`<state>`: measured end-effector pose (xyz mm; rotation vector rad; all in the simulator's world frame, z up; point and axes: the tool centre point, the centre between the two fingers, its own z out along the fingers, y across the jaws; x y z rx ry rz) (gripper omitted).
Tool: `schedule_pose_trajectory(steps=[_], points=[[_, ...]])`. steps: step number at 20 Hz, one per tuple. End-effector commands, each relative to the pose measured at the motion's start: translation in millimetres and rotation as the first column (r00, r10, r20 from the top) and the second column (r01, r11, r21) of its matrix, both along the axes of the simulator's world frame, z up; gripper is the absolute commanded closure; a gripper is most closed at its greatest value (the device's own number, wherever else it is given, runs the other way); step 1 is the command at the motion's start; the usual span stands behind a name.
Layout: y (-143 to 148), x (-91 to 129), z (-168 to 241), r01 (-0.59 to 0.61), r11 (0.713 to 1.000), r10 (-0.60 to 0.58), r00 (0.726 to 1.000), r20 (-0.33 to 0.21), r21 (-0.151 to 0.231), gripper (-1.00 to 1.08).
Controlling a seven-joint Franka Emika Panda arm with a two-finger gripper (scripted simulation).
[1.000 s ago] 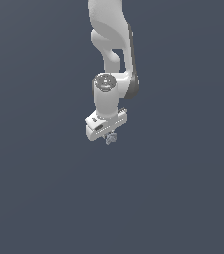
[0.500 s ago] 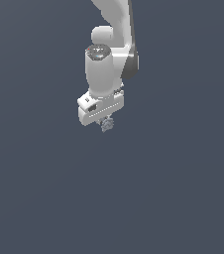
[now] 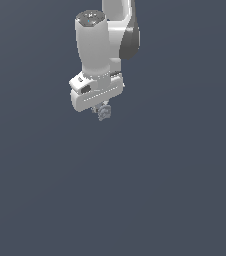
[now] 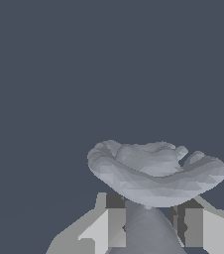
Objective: Pick up the object and move it to a goal position.
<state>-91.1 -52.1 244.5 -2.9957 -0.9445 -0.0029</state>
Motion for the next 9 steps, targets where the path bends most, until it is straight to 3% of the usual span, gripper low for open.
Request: schedule_pose_trajectory(steps=[1, 9], points=[[-2.3, -1.9, 10.4, 0.0, 1.0, 0.0, 1.0, -0.001, 0.0, 1.08], [-4.6, -1.7, 18.9, 0.0, 1.0, 0.0, 1.0, -0.002, -0.001, 1.08]])
